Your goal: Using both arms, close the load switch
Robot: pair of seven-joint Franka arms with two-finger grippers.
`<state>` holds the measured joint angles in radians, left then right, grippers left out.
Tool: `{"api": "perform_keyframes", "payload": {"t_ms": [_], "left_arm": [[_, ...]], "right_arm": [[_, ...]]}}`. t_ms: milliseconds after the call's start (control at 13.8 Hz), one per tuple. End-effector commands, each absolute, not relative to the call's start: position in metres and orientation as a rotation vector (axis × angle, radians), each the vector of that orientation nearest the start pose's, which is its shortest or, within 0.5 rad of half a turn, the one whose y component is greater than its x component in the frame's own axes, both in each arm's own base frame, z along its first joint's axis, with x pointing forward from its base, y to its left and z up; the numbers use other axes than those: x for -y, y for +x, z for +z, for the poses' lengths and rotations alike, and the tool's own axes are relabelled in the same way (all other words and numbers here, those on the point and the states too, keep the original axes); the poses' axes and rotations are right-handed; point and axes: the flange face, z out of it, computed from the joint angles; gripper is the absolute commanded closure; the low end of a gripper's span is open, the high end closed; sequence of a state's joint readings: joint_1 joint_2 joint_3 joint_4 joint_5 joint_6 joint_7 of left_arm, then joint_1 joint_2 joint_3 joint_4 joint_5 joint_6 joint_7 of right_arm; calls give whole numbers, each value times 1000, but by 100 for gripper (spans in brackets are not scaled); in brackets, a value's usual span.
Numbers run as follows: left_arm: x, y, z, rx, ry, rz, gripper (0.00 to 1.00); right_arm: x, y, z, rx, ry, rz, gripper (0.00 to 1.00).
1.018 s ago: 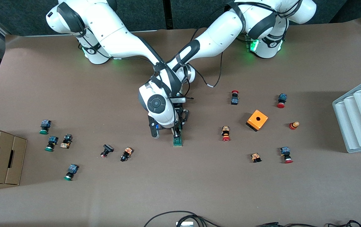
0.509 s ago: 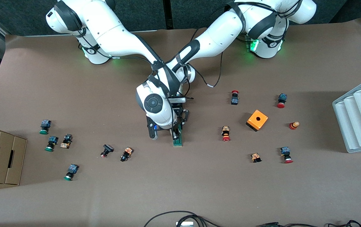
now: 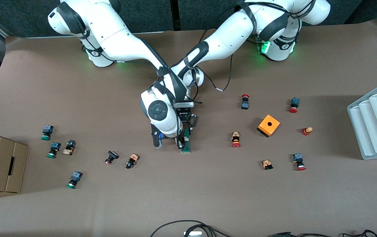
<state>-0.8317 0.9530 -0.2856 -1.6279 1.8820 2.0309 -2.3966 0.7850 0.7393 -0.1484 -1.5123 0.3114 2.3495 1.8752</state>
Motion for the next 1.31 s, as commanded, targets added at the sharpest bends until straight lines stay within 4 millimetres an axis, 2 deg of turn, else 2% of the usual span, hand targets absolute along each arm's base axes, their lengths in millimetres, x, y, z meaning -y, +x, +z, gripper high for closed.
{"api": "perform_keyframes", "payload": {"t_ms": [0, 436, 1236], "left_arm": [[569, 357, 77, -36, -2602, -1709, 46], [569, 357, 77, -38, -2601, -1709, 46], [569, 356, 76, -39, -2601, -1707, 46]], "right_arm": [[-452, 576, 243, -1908, -2278, 103, 73], [-460, 569, 246, -1896, -2282, 108, 73], [-459, 570, 251, -1902, -2284, 118, 76]]}}
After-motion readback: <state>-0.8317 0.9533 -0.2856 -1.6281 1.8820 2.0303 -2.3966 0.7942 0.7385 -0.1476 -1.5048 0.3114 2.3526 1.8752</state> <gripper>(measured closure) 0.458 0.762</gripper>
